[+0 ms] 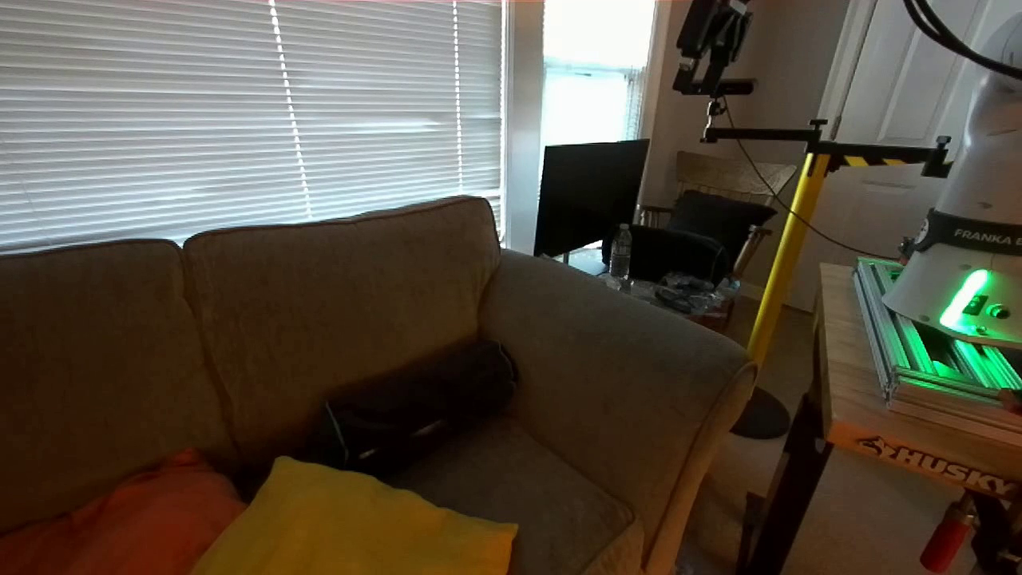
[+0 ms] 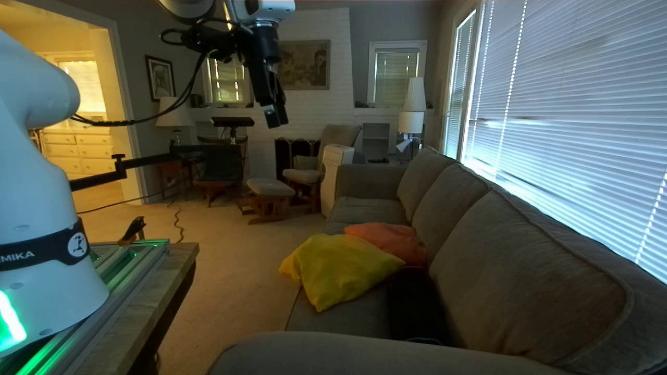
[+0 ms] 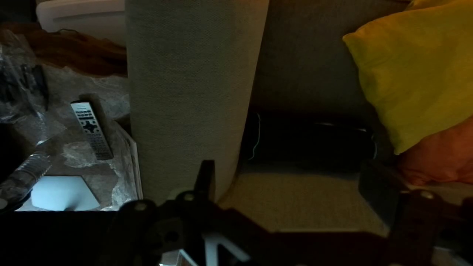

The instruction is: Put the remote on the sofa

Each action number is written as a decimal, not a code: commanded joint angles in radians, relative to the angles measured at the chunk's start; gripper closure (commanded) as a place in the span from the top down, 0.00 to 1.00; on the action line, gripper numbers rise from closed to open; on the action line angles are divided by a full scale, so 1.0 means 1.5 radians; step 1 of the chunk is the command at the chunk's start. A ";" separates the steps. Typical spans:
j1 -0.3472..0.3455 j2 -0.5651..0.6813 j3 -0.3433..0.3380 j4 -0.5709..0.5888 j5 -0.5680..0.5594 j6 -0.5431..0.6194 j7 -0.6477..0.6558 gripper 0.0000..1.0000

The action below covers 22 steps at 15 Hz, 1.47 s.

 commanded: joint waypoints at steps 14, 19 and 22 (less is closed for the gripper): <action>0.004 0.001 -0.004 0.001 -0.004 -0.002 0.002 1.00; -0.050 0.013 0.013 -0.002 -0.006 -0.013 0.111 1.00; -0.086 0.025 0.005 -0.021 -0.008 -0.002 0.178 1.00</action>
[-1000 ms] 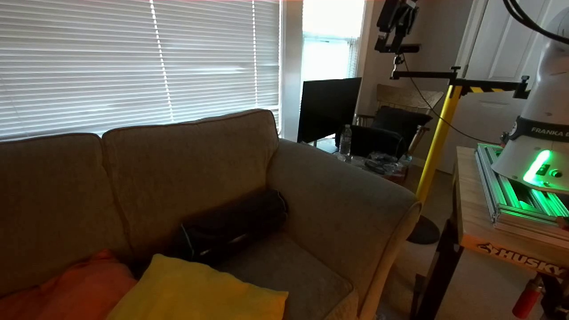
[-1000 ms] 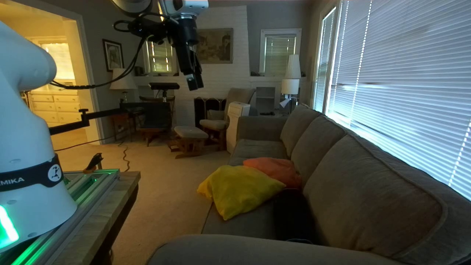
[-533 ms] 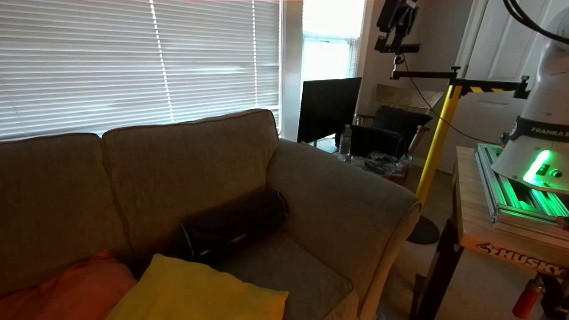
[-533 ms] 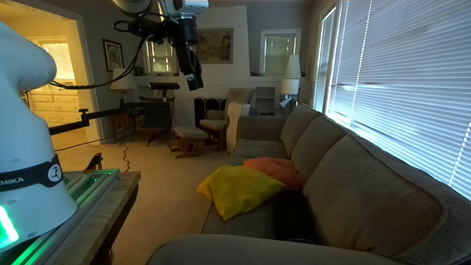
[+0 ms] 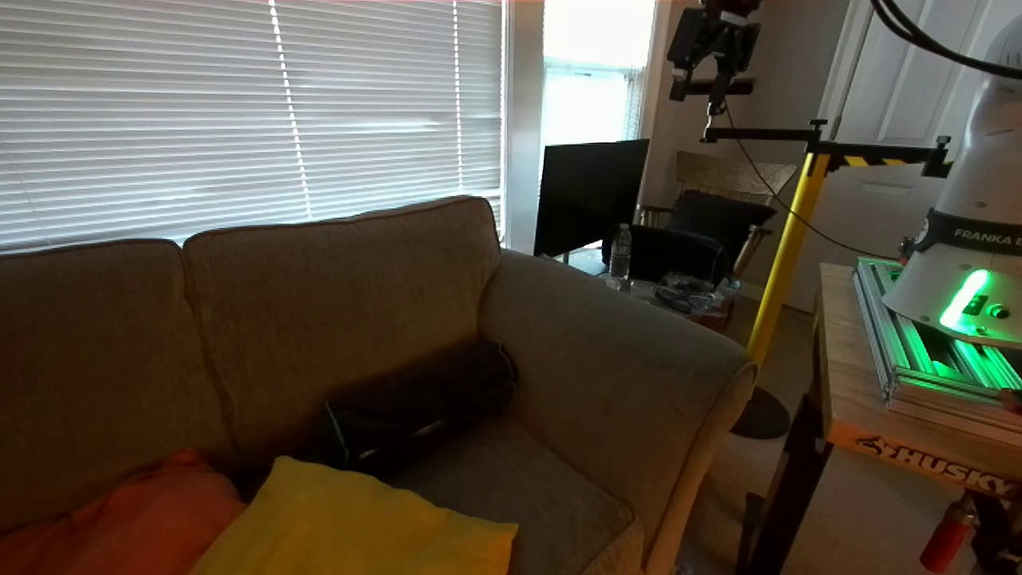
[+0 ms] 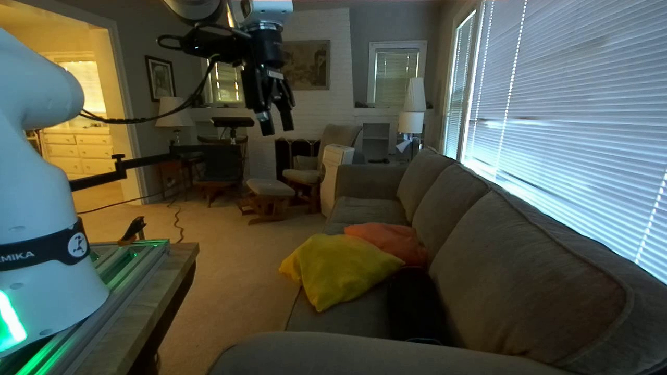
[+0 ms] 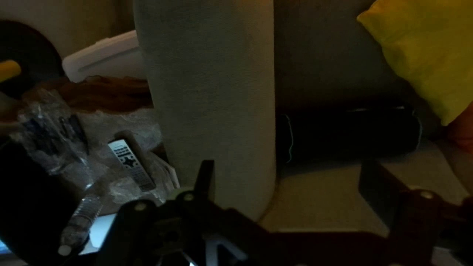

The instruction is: Put the remote on the sofa

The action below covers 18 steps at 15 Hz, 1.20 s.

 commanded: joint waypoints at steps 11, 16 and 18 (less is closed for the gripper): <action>-0.206 0.191 -0.126 0.036 -0.146 0.011 0.143 1.00; -0.193 0.212 -0.173 0.052 -0.150 0.007 0.152 1.00; -0.191 0.233 -0.177 0.067 -0.150 0.005 0.154 1.00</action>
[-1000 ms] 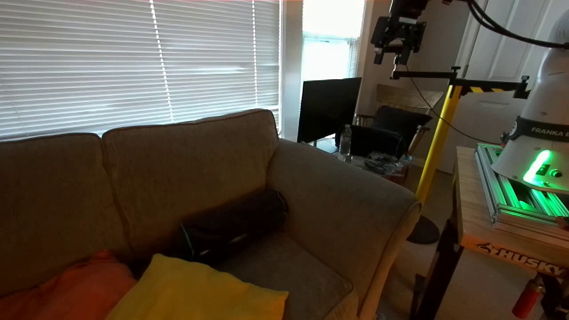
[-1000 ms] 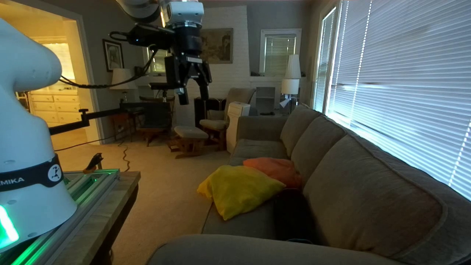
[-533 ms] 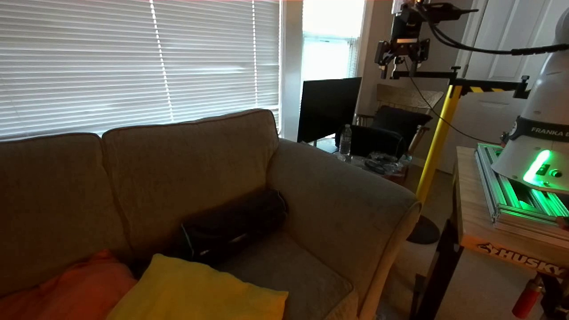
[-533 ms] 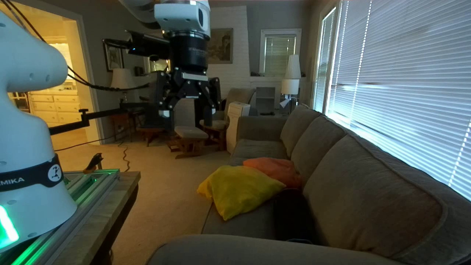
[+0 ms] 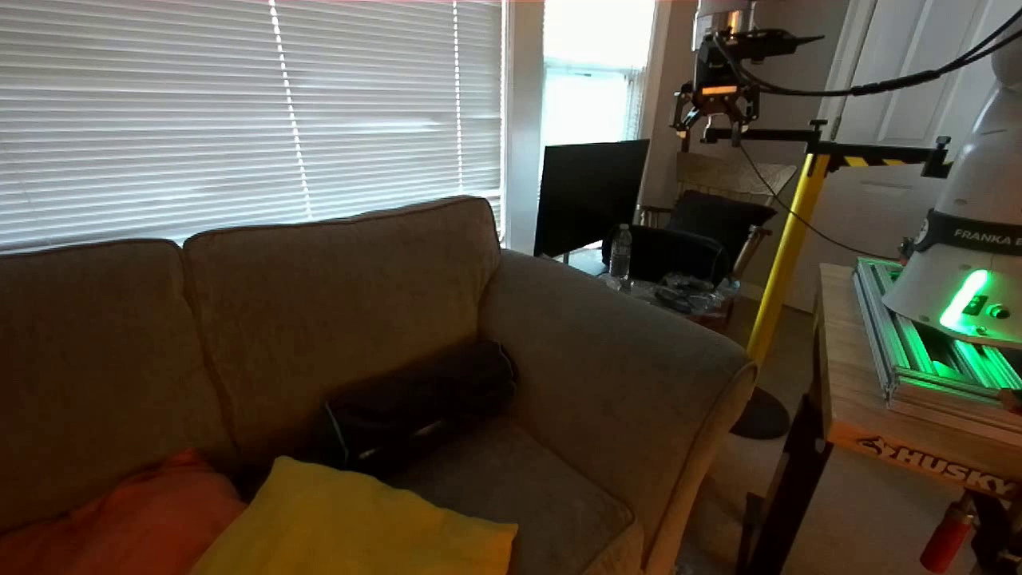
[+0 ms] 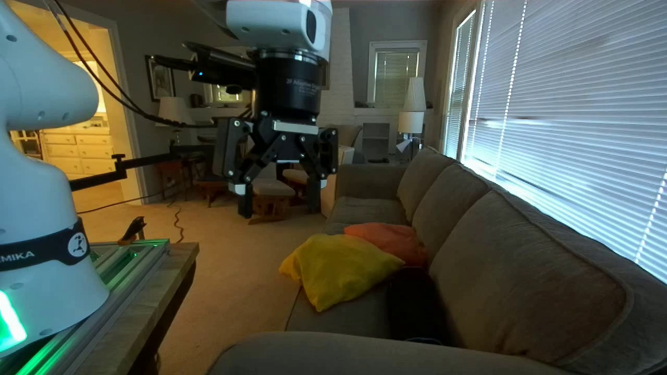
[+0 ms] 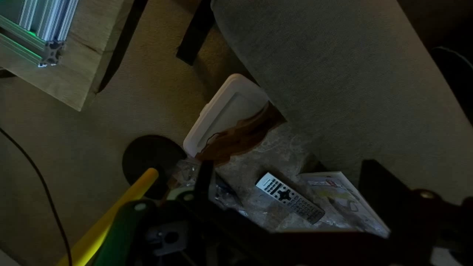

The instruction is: Put the remote on the sofa

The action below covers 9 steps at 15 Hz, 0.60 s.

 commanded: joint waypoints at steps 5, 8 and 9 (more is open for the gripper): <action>0.021 0.004 -0.021 0.004 -0.009 -0.003 0.007 1.00; 0.021 0.004 -0.021 0.004 -0.009 -0.003 0.007 1.00; 0.022 0.005 -0.026 -0.002 -0.006 0.009 0.002 1.00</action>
